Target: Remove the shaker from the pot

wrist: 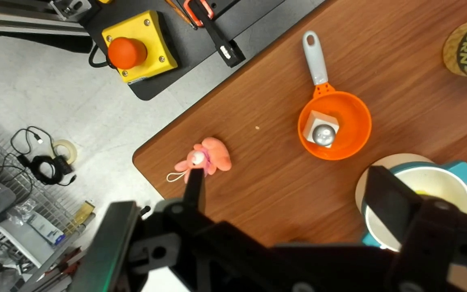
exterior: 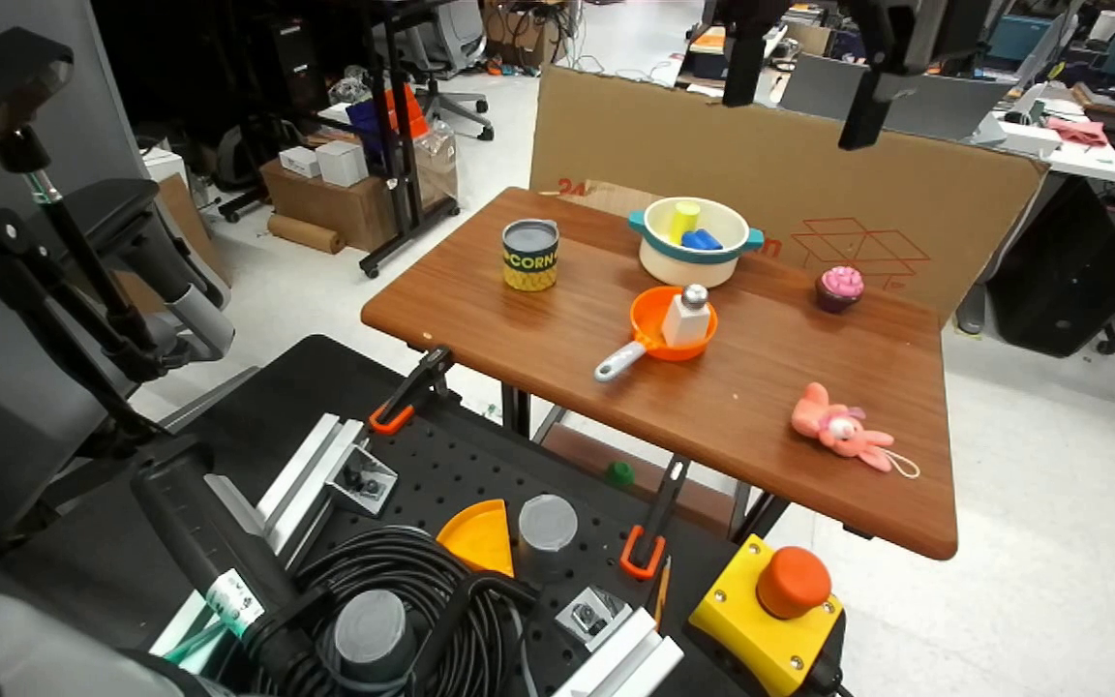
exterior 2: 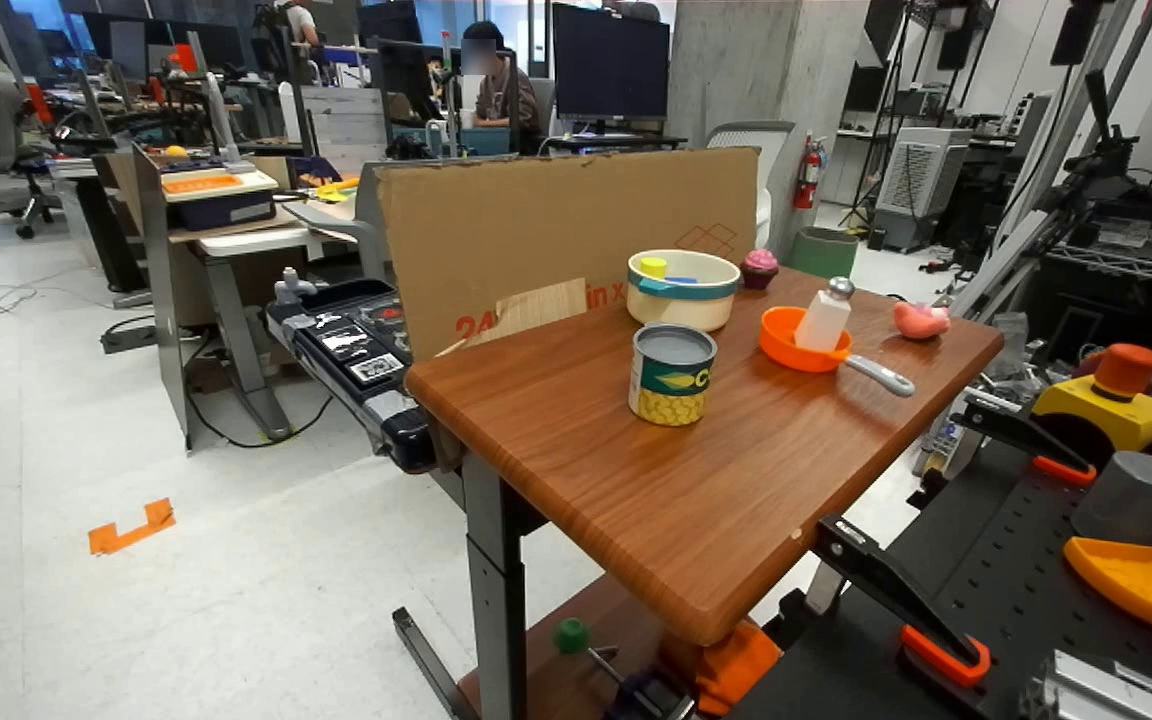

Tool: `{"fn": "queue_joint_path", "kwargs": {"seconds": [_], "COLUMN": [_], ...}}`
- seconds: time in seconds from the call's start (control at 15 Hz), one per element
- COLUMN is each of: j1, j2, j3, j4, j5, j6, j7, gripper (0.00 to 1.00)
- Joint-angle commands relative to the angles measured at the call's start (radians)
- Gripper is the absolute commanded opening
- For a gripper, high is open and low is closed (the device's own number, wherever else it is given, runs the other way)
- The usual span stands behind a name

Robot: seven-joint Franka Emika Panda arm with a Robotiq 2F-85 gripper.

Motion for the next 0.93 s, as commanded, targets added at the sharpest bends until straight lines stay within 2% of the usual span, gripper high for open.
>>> {"fn": "queue_joint_path", "kwargs": {"seconds": [0.0, 0.33, 0.67, 0.87], "j1": [0.029, 0.07, 0.117, 0.131], "j2": [0.111, 0.213, 0.266, 0.281], "j3": [-0.016, -0.019, -0.014, -0.018], "j4": [0.072, 0.124, 0.15, 0.157], "j5": [-0.005, 0.003, -0.012, 0.006], "j6": [0.001, -0.001, 0.004, 0.004], "j7": [-0.028, -0.083, -0.142, -0.223], "gripper": [1.0, 1.0, 1.0, 1.0]}}
